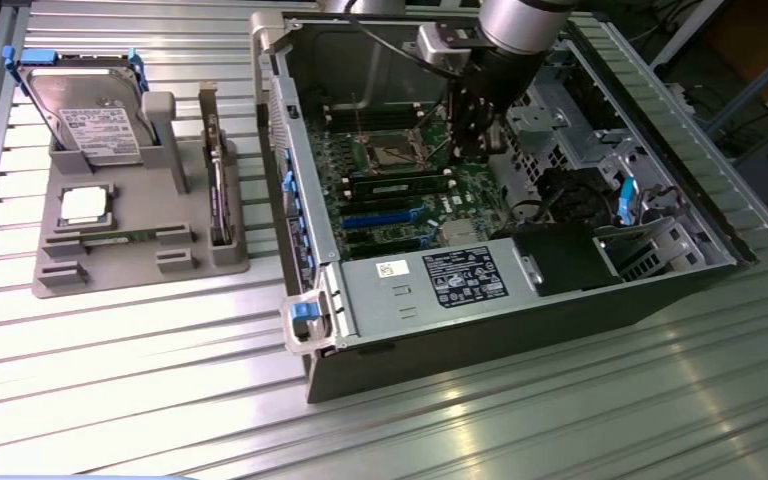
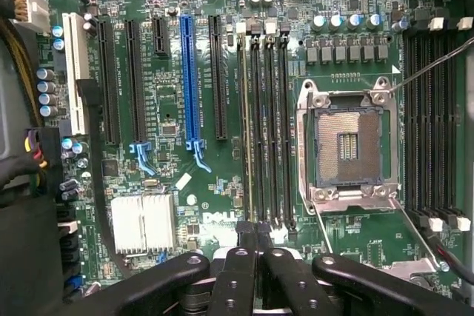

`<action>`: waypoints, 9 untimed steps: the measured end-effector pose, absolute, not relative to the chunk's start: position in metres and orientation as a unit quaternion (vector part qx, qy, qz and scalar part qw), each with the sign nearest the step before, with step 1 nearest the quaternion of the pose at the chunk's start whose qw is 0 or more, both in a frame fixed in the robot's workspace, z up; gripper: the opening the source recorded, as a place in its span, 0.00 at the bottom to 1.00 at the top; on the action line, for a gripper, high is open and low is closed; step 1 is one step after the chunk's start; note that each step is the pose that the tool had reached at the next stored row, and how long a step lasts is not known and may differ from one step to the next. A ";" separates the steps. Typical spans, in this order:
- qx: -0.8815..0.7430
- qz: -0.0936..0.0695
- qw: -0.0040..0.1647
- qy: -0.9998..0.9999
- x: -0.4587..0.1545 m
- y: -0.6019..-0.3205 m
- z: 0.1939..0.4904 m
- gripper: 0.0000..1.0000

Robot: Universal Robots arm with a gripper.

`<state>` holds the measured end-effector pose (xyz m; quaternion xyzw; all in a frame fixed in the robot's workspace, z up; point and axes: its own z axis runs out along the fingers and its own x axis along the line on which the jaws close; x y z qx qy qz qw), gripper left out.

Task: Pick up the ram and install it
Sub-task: 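Press down the ram until it locks into place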

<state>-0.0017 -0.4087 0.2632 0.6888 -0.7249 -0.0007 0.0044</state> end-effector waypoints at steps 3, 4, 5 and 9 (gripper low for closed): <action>0.689 -0.001 0.004 -0.725 -0.002 -0.409 0.256 0.11; 0.689 -0.001 0.004 -0.725 -0.002 -0.409 0.254 0.11; 0.689 -0.001 0.004 -0.725 -0.002 -0.409 0.252 0.11; 0.689 -0.001 0.004 -0.725 -0.002 -0.409 0.249 0.11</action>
